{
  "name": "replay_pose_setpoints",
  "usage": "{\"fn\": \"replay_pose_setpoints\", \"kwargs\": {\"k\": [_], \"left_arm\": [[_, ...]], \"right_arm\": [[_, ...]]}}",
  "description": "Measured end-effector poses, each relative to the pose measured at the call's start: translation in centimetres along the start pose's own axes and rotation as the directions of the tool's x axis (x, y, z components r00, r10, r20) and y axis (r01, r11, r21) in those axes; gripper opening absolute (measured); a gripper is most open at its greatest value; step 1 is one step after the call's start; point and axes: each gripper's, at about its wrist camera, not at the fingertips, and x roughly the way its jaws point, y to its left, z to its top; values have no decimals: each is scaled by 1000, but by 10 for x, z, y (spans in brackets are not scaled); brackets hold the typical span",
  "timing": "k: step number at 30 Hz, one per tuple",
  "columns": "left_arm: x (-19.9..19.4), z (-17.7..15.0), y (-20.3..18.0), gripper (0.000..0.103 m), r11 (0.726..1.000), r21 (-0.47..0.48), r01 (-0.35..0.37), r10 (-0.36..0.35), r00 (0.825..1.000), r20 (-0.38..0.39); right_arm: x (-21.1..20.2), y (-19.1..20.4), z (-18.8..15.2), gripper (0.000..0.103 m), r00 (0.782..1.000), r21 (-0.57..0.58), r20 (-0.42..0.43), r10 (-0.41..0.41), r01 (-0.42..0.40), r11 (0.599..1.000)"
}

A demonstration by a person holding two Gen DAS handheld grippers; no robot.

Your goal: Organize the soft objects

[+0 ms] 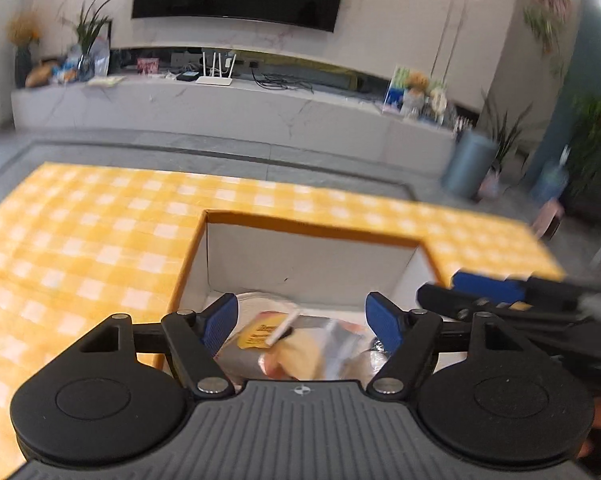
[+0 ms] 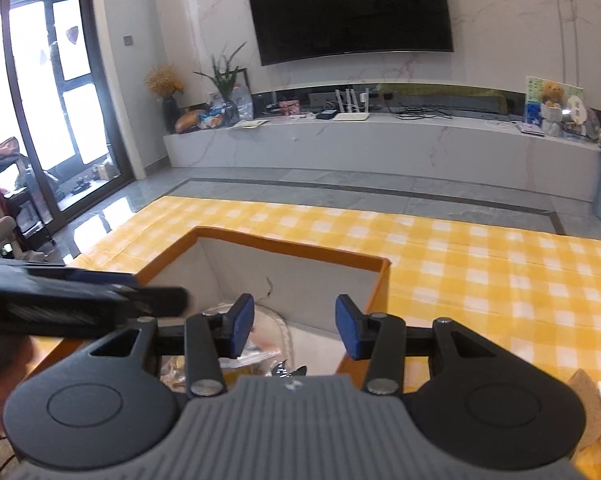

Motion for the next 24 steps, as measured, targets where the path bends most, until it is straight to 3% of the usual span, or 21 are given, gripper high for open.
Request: {"fn": "replay_pose_setpoints", "kwargs": {"k": [4, 8, 14, 17, 24], "left_arm": [[-19, 6, 13, 86, 997, -33, -69, 71, 996, 55], [-21, 7, 20, 85, 989, -25, -144, 145, 987, 66], [-23, 7, 31, 81, 983, -72, -167, 171, 983, 64], [-25, 7, 40, 81, 983, -87, -162, 168, 984, 60], [-19, 4, 43, 79, 981, -109, -158, 162, 986, 31]], "right_arm": [[5, 3, 7, 45, 1000, 1, -20, -17, 17, 1000], [26, 23, 7, 44, 994, -30, -104, 41, -44, 999], [64, 67, -7, 32, 975, -169, -222, 25, -63, 984], [88, 74, -10, 28, 946, -212, -325, -20, -52, 976], [129, 81, -6, 24, 891, -287, -442, -104, -31, 957]]}}
